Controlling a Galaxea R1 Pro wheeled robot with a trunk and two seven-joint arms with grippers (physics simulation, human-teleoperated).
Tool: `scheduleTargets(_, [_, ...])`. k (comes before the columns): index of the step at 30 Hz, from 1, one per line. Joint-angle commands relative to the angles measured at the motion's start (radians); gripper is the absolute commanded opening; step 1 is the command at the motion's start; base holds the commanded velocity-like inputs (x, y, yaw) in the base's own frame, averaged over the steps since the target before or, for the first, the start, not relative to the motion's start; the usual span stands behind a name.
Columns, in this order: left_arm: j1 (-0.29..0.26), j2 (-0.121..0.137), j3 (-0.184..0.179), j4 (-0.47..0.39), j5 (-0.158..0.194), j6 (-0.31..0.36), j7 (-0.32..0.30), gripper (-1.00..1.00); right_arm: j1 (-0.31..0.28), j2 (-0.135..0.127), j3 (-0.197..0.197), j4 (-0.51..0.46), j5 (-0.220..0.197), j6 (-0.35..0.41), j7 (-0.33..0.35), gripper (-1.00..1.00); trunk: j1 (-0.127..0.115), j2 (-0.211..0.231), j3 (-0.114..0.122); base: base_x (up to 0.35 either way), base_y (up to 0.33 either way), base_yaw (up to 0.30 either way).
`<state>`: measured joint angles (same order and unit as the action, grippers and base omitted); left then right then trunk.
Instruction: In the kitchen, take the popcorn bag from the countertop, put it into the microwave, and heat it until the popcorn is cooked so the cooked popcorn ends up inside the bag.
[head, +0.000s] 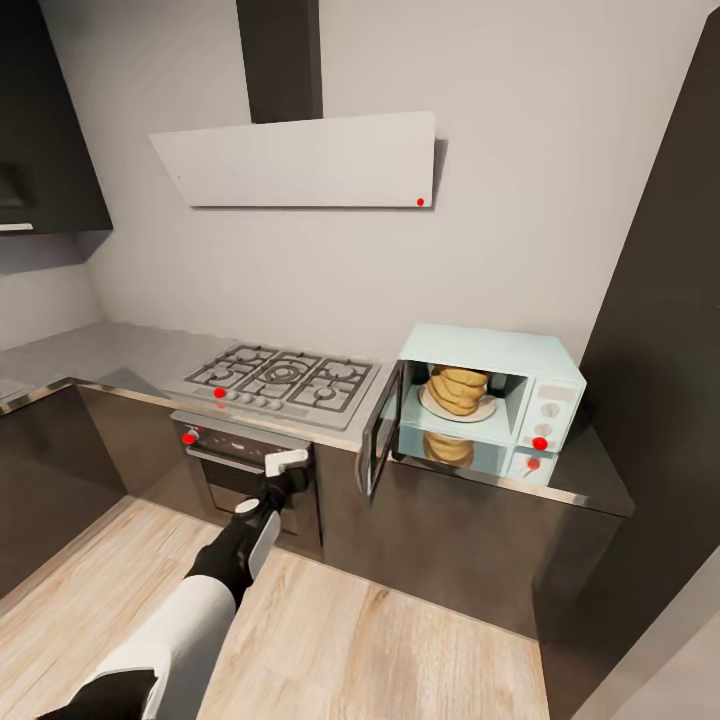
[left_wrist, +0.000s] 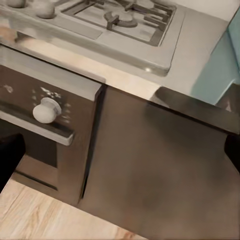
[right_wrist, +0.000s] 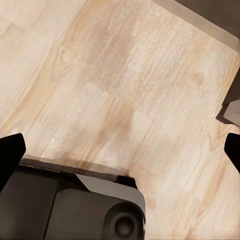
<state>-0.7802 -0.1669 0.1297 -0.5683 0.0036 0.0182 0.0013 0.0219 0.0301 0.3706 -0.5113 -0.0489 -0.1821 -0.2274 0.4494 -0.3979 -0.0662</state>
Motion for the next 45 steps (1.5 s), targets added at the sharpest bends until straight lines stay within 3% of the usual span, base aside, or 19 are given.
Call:
scheduleTargets(1, [-0.003,0.004,0.006,0.000,0.001,0.003,0.002,1.00,0.000,-0.001,0.008,0.001,-0.005,-0.001,-0.007,1.00,0.001,-0.002,-0.002,0.000,0.000,-0.049])
scheduleTargets(8, [-0.041,0.000,0.006,0.030,0.000,0.036,0.007,1.00,-0.002,0.014,0.015,0.002,-0.004,0.000,-0.006,1.00,0.001,-0.002,-0.002,0.000,0.000,-0.231])
scheduleTargets(11, [-0.042,-0.002,0.006,0.034,0.001,0.040,0.004,1.00,-0.033,0.018,0.074,0.003,-0.005,0.000,-0.006,1.00,0.001,-0.002,-0.002,0.000,0.000,-0.297])
scheduleTargets(14, [-0.043,-0.004,0.006,0.036,0.001,0.042,0.001,1.00,-0.040,0.019,0.084,0.002,-0.004,0.000,-0.006,1.00,0.001,-0.002,-0.002,0.000,0.000,-0.300])
scheduleTargets(45, [-0.053,-0.008,0.004,0.034,-0.001,0.040,0.011,1.00,-0.058,0.021,0.085,0.002,-0.007,-0.002,-0.006,1.00,0.001,-0.002,-0.002,0.000,0.000,-0.297])
